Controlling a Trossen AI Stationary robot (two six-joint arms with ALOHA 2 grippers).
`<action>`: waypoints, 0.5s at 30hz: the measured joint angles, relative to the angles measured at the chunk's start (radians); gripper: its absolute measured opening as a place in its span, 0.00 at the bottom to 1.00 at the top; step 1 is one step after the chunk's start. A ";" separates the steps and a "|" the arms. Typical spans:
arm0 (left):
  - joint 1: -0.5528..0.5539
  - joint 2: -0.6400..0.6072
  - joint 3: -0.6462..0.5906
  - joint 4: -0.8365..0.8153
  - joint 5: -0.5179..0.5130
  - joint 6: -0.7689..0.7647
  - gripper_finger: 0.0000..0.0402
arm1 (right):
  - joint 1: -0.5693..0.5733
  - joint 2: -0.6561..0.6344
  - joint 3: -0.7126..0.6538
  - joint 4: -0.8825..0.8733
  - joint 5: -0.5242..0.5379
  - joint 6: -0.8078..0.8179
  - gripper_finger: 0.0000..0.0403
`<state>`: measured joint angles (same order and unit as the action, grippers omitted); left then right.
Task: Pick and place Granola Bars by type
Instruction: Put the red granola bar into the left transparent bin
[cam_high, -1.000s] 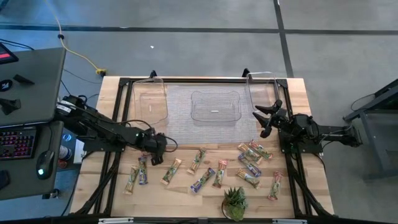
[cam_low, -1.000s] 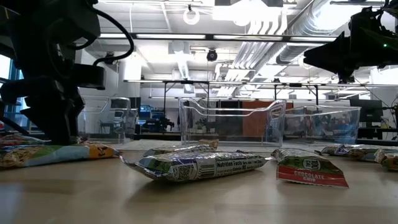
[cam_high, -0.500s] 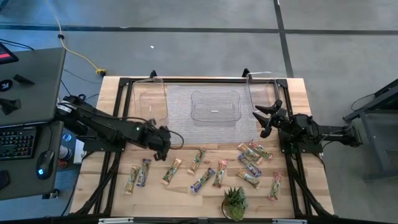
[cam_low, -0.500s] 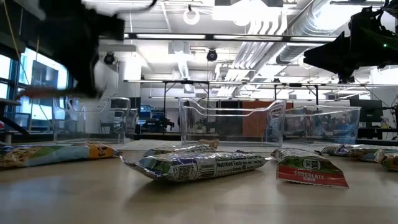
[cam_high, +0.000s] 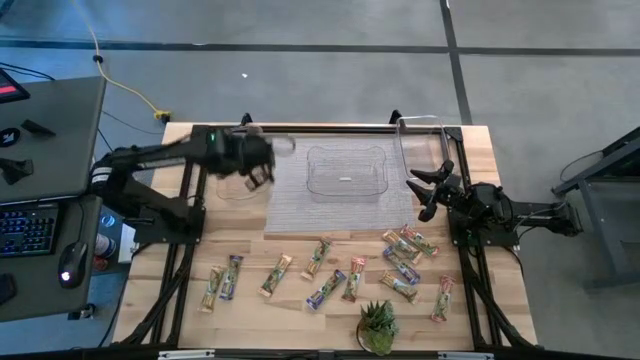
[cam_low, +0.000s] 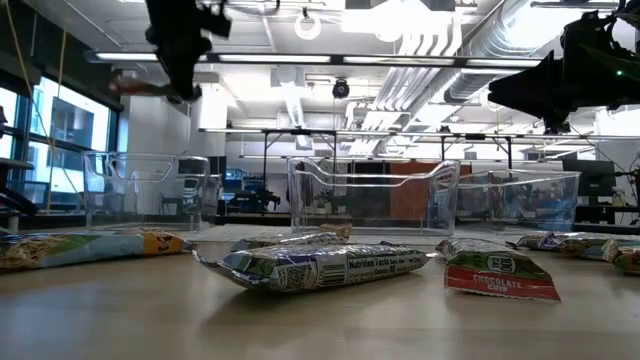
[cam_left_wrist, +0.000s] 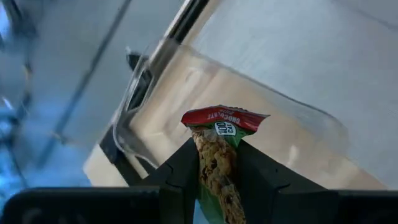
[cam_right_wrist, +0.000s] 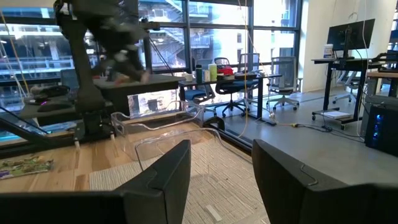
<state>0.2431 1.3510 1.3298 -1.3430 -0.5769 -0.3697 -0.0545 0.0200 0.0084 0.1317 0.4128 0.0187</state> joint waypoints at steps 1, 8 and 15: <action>0.058 0.002 -0.014 0.043 0.038 0.036 0.21 | 0.000 0.000 0.000 0.000 0.000 0.000 0.39; 0.407 0.004 -0.184 0.406 0.358 0.420 0.21 | 0.000 0.000 0.000 0.000 0.000 0.000 0.39; 0.554 0.014 -0.329 0.572 0.522 0.706 0.21 | 0.000 0.000 0.000 0.000 0.000 0.000 0.39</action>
<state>0.7971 1.3652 1.0008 -0.7713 -0.0545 0.3368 -0.0544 0.0200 0.0086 0.1318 0.4129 0.0189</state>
